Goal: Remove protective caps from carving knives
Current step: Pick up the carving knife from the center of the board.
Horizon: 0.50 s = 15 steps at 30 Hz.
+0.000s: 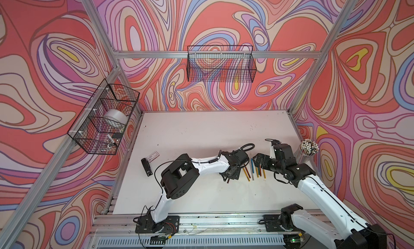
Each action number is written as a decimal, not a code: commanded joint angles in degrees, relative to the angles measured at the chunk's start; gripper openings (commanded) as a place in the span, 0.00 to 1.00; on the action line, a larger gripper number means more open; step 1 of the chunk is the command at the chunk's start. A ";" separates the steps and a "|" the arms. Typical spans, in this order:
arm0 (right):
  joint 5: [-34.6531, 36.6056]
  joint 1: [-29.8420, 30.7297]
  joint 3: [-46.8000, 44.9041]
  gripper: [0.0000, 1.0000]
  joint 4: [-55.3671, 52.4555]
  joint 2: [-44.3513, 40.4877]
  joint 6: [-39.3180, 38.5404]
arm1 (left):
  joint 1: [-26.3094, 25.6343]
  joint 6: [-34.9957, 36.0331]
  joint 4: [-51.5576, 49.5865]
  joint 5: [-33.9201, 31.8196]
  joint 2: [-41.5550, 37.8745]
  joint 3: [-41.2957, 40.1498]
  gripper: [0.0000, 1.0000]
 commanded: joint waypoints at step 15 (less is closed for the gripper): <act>1.19 0.27 0.28 0.98 -1.42 -1.17 0.53 | -0.16 0.83 -3.75 -0.87 1.98 1.39 0.17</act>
